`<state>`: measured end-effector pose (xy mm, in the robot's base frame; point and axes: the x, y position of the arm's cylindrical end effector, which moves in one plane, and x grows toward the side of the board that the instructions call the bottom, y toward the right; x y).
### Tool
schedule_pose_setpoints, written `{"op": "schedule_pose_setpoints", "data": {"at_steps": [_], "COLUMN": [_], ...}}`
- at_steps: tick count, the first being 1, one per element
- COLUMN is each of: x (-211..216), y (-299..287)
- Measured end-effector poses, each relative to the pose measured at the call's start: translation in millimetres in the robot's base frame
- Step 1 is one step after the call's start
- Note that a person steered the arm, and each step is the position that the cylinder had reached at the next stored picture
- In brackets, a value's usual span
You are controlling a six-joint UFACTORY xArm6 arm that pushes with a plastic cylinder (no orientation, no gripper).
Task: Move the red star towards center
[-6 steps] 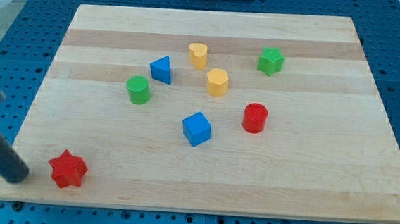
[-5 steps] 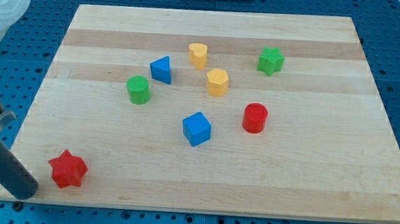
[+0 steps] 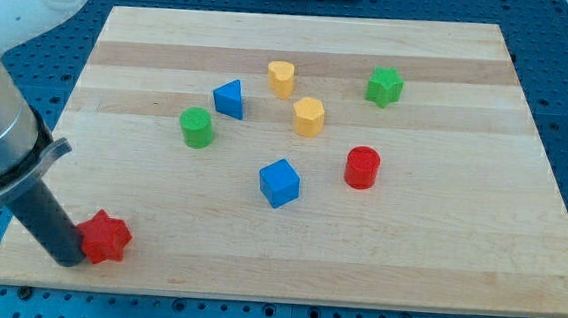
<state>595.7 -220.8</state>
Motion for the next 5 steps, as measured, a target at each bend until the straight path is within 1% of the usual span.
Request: {"op": "schedule_pose_setpoints", "data": {"at_steps": [1,2,3,4,5], "x": [-15,-12,-5,-5,-5], "y": [14,15,32,32,49]}}
